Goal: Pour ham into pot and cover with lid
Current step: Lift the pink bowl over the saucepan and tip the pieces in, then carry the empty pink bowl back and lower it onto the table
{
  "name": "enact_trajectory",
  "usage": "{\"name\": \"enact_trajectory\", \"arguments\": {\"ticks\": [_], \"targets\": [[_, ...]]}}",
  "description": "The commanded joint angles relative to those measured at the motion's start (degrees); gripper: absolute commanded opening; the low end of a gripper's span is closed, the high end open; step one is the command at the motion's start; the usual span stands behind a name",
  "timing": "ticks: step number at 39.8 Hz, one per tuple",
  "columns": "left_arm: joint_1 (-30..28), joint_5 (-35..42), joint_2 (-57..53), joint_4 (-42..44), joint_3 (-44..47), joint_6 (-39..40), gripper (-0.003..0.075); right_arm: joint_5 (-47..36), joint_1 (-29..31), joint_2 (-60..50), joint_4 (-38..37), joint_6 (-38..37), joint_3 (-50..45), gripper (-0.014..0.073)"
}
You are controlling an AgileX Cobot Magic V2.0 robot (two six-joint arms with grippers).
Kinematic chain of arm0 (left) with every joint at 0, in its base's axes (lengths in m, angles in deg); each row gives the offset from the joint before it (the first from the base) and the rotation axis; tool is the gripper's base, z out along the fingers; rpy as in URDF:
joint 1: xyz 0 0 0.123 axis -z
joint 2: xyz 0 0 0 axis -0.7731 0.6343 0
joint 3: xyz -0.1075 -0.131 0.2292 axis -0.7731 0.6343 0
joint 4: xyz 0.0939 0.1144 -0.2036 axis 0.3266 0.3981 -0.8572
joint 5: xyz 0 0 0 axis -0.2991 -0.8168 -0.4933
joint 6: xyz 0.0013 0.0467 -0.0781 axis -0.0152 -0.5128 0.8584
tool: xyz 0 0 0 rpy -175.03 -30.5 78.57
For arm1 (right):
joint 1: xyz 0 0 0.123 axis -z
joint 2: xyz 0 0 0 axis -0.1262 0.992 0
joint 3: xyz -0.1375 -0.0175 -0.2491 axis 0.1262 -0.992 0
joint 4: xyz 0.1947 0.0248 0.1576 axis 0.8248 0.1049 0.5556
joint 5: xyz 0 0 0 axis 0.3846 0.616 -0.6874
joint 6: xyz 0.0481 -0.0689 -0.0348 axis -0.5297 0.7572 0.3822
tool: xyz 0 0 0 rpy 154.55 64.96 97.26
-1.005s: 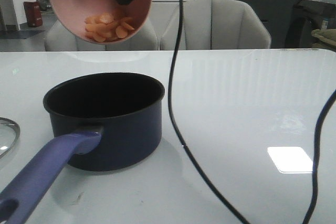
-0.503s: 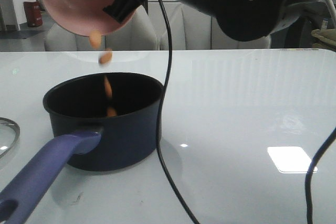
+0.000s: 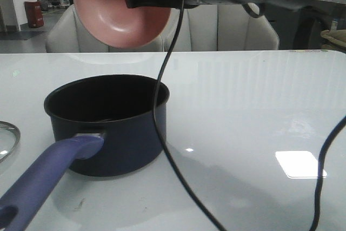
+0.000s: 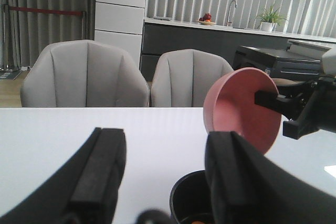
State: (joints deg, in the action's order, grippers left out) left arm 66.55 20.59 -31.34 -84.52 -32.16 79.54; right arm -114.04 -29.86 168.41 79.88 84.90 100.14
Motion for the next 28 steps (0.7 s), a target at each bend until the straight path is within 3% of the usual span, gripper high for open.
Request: {"name": "enact_trajectory", "arguments": {"ticks": [1,9,16,23,28], "targets": [[0.46,4.6,0.4,-0.04,-1.62,0.09,0.0394,8.69,0.99,-7.22,7.5,1.64,2.86,0.0139],[0.46,4.6,0.4,-0.04,-1.62,0.09,0.0394,28.33,9.15,-13.91,17.87,9.75,3.58,0.0139],[0.46,4.6,0.4,-0.04,-1.62,0.09,0.0394,46.47,22.17,-15.47,17.81,9.64,3.58,0.0139],[0.46,4.6,0.4,-0.04,-1.62,0.09,0.0393,56.89,30.1,-15.1,12.92,6.42,3.58,0.0139],[0.46,4.6,0.4,-0.04,-1.62,0.09,0.0394,60.81,32.83,-14.01,2.44,-2.65,3.58,0.0139]]}}
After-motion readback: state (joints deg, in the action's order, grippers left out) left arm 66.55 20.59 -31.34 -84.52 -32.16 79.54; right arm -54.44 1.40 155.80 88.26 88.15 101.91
